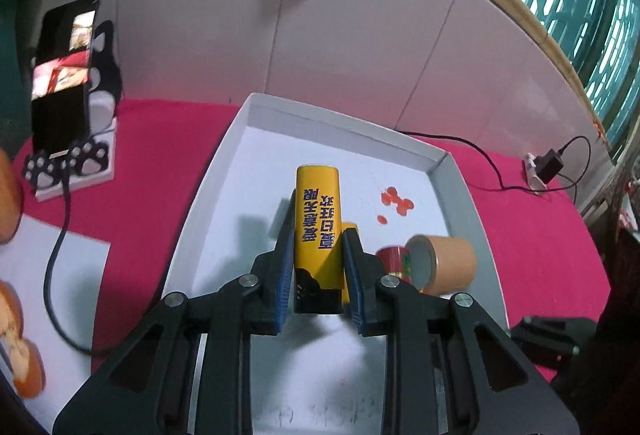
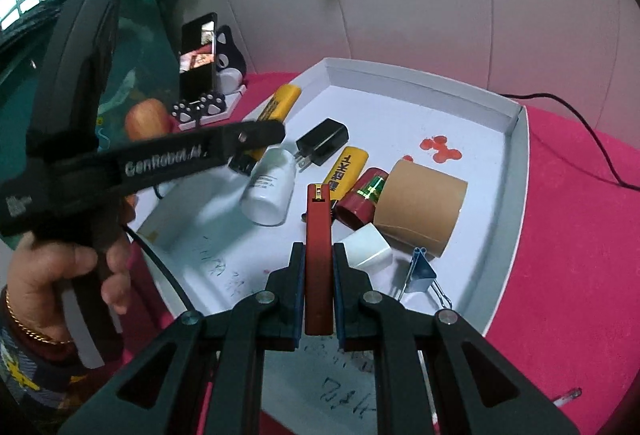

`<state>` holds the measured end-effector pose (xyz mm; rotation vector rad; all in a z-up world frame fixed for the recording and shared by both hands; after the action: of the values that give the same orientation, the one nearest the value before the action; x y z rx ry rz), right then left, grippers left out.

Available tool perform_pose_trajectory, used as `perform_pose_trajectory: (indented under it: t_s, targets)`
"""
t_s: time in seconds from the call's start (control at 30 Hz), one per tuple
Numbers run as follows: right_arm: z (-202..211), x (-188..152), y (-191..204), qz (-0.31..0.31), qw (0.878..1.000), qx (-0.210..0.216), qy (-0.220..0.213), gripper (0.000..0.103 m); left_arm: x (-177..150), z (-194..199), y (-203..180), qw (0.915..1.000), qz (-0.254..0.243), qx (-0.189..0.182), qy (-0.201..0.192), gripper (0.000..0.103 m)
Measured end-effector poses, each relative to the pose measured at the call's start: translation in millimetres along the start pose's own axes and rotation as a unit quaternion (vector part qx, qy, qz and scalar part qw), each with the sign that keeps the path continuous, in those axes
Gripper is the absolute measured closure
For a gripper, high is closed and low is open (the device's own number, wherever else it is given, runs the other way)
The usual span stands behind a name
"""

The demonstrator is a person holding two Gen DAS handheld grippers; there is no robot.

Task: Organize rigid objects
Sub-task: 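Carry the red lighter and yellow battery over the tray with both tools, then lower both items into the tray and open both tools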

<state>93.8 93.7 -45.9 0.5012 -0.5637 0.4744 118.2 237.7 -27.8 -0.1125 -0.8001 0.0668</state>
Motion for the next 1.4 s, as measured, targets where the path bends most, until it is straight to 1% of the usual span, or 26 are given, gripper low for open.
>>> perform_pose_trajectory:
  t_s: [0.1, 0.2, 0.27, 0.3, 0.33, 0.37, 0.4, 0.43, 0.47, 0.5, 0.57, 0.67, 0.73, 0.8, 0.83, 0.9, 0.97, 1.03, 1.07, 1.13, 1.2, 1.27, 1.4]
  targets:
    - [-1.0, -0.5, -0.4, -0.003, 1.0, -0.007, -0.007, 0.093, 6.9, -11.9, -5.2, 0.9998, -0.015, 0.004, 0.013, 0.08]
    - [-1.1, -1.9, 1.0, 0.004, 1.0, -0.019, -0.015, 0.092, 8.6, -14.2, -7.2, 0.9997, -0.016, 0.011, 0.016, 0.078]
    - [-2.3, -1.2, 2.2, 0.009, 1.0, -0.017, -0.015, 0.092, 8.3, -8.4, -6.5, 0.9998, -0.014, 0.016, 0.005, 0.056]
    - [-2.7, -0.9, 2.8, 0.01, 1.0, -0.016, -0.015, 0.091, 8.4, -5.1, -6.2, 0.9997, -0.014, 0.018, 0.0, 0.026]
    - [-2.3, -0.4, 3.2, 0.012, 1.0, -0.018, -0.018, 0.089, 8.1, -2.3, -5.5, 0.9997, -0.015, 0.02, -0.005, 0.011]
    - [-1.3, 0.0, 3.5, 0.015, 0.999, -0.024, -0.024, 0.085, 8.3, 2.3, -4.4, 0.9995, -0.015, 0.025, -0.014, 0.009]
    - [0.5, 0.6, 3.0, 0.016, 0.999, -0.028, -0.03, 0.063, 8.5, 7.5, -3.1, 0.9993, -0.014, 0.026, -0.02, 0.007]
    - [2.0, 1.3, 2.0, 0.014, 0.999, -0.029, -0.034, 0.028, 8.6, 12.3, -1.1, 0.9994, -0.01, 0.023, -0.025, 0.003]
    - [7.7, 2.1, -0.9, 0.006, 0.999, -0.028, -0.044, 0.014, 8.5, 15.0, 0.5, 0.9994, -0.006, 0.021, -0.028, 0.001]
    - [12.0, 2.9, -2.7, 0.001, 0.998, -0.027, -0.052, 0.009, 8.4, 20.0, 2.9, 0.9992, 0.001, 0.019, -0.034, 0.0]
    - [26.6, 6.0, -8.4, -0.007, 0.997, -0.026, -0.073, 0.009, 8.5, 29.7, 6.7, 0.9988, 0.009, 0.017, -0.045, 0.0]
    - [62.5, 13.4, -31.4, -0.032, 0.991, -0.042, -0.125, 0.009, 7.7, 47.1, 10.5, 0.9974, 0.012, 0.022, -0.067, 0.001]
    - [84.0, 15.9, -56.0, -0.06, 0.985, -0.061, -0.152, 0.008, 6.1, 57.5, 12.1, 0.9962, 0.014, 0.022, -0.083, 0.001]
    - [100.4, 12.9, -84.7, -0.083, 0.979, -0.084, -0.163, 0.005, 4.8, 64.1, 13.0, 0.9953, 0.016, 0.018, -0.093, 0.001]
    - [106.0, 7.7, -100.3, -0.087, 0.978, -0.098, -0.161, 0.004, 4.1, 66.8, 13.0, 0.995, 0.016, 0.01, -0.098, 0.001]
    - [107.4, -2.9, -115.1, -0.078, 0.978, -0.12, -0.148, 0.004, 2.7, 70.1, 11.2, 0.9946, 0.015, -0.004, -0.103, 0.001]
    - [101.2, -22.1, -121.5, -0.059, 0.983, -0.126, -0.117, 0.004, 0.6, 71.1, 6.7, 0.9947, 0.01, -0.012, -0.102, 0.001]
    - [93.8, -38.0, -117.9, -0.033, 0.987, -0.129, -0.095, 0.004, -0.7, 70.6, 1.9, 0.9949, 0.006, -0.016, -0.099, 0.001]
    - [86.8, -48.6, -111.6, -0.011, 0.988, -0.129, -0.082, 0.004, -1.5, 69.5, -0.4, 0.9952, 0.004, -0.018, -0.097, 0.001]
    - [78.8, -57.2, -100.6, 0.017, 0.989, -0.125, -0.071, 0.004, -1.7, 66.6, -4.3, 0.9956, 0.003, -0.02, -0.092, 0.001]
    - [67.5, -59.1, -86.9, 0.042, 0.99, -0.116, -0.062, 0.004, -1.8, 64.9, -7.8, 0.996, 0.002, -0.023, -0.087, 0.001]
    - [58.6, -57.4, -80.1, 0.052, 0.991, -0.113, -0.055, 0.004, -1.7, 66.2, -10.8, 0.9959, 0.001, -0.023, -0.088, 0.001]
    - [41.6, -45.9, -79.0, 0.036, 0.993, -0.104, -0.042, 0.004, -1.9, 72.9, -15.6, 0.9951, -0.003, -0.024, -0.096, 0.001]
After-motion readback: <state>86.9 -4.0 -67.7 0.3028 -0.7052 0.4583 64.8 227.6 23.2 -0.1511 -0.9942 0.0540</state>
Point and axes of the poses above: each gripper's, at about its wrist camera, not at the fingertips, and z roughly against the way its jaws point, y to its left, x to its top, the point moved 2 cm from there along -z, roughly the way its jaws point, and after that the axes turned 9 degrees about -z, right-handed, at the moved point
